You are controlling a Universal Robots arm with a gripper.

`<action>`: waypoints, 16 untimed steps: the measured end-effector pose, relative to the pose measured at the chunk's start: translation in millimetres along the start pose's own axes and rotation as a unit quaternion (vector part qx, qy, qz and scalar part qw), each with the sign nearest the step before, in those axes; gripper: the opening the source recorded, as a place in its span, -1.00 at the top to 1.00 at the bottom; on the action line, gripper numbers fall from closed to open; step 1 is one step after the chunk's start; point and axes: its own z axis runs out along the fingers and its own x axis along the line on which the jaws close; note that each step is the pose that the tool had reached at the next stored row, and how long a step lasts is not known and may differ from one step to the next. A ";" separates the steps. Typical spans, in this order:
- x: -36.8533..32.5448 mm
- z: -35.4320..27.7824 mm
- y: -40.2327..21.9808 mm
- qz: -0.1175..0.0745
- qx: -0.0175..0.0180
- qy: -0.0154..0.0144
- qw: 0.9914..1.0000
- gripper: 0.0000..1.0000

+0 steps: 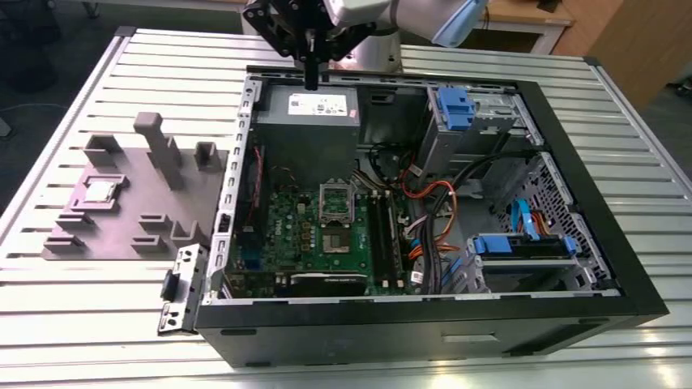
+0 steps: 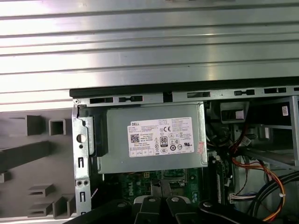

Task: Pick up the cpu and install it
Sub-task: 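Reach for the cpu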

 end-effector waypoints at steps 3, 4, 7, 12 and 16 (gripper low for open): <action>2.4 0.0 -0.2 0.000 0.000 0.000 1.000 0.79; 3.2 0.0 -0.2 0.000 0.000 0.000 1.000 0.79; 5.5 0.0 -0.4 0.000 0.000 0.000 1.000 0.79; 7.5 0.1 -0.6 0.000 0.000 0.000 1.000 0.79; 8.5 0.3 -0.7 0.000 0.000 0.000 1.000 0.79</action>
